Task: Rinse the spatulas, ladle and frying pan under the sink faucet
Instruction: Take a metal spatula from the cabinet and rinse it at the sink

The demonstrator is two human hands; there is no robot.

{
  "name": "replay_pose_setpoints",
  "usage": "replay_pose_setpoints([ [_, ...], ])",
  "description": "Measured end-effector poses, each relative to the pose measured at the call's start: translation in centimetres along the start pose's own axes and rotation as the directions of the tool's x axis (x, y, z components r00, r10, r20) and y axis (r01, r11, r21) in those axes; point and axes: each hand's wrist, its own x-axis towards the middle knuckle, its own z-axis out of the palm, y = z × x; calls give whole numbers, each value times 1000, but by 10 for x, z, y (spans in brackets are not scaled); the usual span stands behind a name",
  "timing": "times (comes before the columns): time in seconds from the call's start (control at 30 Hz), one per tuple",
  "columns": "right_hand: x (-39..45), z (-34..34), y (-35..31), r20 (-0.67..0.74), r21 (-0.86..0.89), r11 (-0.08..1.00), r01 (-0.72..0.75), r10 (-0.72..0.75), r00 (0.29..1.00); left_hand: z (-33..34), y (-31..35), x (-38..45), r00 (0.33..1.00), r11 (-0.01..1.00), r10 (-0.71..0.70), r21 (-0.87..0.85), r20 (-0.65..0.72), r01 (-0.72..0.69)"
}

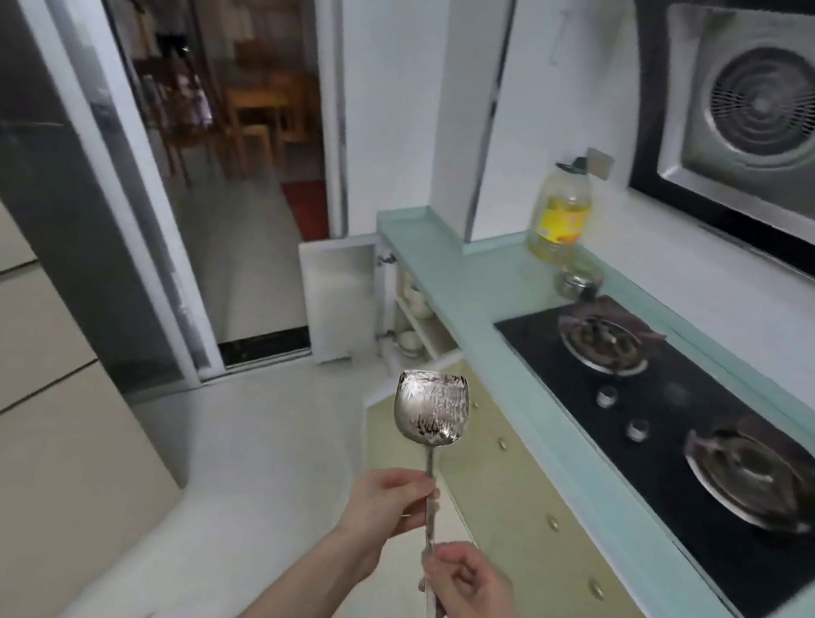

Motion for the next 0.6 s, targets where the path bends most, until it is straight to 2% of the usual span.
replay_pose_setpoints([
  [0.3, 120, 82, -29, 203, -71, 997, -12, 26, 979, -68, 65, 77, 978, 994, 34, -93, -206, -55],
  [0.43, 172, 128, -40, 243, -75, 997, -24, 42, 969, -109, 96, 117, 963, 989, 52, -117, -266, -85],
  [0.6, 241, 186, -57, 256, -85, 996, -20, 41, 966, -162, 139, 180, 960, 984, 50, -154, -276, -95],
])
